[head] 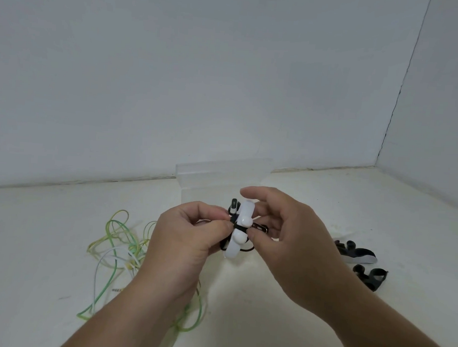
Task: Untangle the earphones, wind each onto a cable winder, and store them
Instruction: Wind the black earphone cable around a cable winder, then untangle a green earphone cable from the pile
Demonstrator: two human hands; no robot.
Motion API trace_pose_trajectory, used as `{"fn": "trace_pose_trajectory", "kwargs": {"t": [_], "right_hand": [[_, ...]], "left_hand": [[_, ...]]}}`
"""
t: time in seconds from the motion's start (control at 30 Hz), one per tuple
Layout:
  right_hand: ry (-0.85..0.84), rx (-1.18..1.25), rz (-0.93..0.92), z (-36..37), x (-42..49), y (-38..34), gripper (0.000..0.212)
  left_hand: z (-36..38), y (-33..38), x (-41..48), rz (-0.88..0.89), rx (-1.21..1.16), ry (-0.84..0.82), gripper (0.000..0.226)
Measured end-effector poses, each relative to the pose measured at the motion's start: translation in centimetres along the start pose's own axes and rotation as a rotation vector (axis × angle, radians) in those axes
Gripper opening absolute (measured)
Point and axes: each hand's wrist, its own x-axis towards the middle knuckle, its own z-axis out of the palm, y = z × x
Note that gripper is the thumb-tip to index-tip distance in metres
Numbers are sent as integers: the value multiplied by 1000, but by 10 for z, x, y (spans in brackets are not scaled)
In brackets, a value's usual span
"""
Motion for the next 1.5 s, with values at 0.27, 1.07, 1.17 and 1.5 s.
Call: {"fn": "trace_pose_trajectory", "kwargs": {"t": [0.27,1.07,1.17,1.5], "right_hand": [[-204,-10,258,-10,4,4,39],[64,-284,354,-8,8,24,29],[81,-272,389,-9,9,24,27],[139,-213,399,-12,13,27,24]], "left_hand": [[-6,-2,2,-284,160,-154,15],[11,13,70,-114,332,104,12],[33,8,84,-99,450,95,10],[67,-9,115,-96,1126,-51,12]]}}
